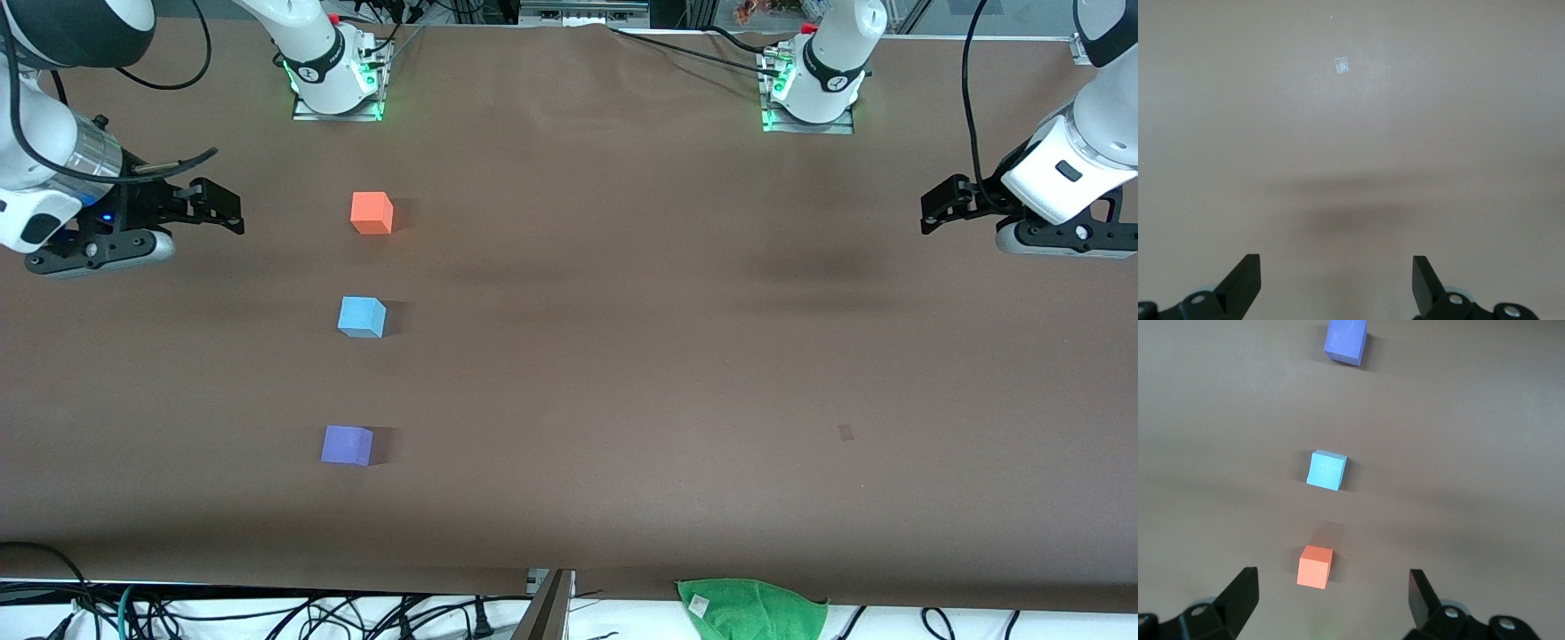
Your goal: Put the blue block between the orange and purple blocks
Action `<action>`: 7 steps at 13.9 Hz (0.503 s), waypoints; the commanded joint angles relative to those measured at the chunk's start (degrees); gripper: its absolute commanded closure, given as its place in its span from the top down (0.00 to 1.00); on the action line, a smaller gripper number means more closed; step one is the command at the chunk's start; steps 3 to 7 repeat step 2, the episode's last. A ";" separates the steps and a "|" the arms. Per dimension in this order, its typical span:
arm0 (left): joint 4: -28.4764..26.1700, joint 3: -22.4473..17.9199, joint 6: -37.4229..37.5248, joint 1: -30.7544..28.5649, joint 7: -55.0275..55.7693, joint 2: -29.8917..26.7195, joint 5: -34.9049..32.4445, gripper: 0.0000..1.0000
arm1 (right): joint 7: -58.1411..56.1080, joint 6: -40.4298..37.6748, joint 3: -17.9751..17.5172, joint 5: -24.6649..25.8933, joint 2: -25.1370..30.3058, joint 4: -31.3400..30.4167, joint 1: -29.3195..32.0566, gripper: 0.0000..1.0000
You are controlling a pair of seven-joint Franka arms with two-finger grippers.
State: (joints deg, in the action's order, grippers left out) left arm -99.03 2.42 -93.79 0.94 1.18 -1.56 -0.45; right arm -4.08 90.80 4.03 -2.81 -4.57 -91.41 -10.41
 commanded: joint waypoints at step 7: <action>1.56 -0.22 0.63 -0.15 -0.91 0.86 1.42 1.00 | 4.34 -1.41 -1.48 -0.79 -0.35 2.03 1.19 0.99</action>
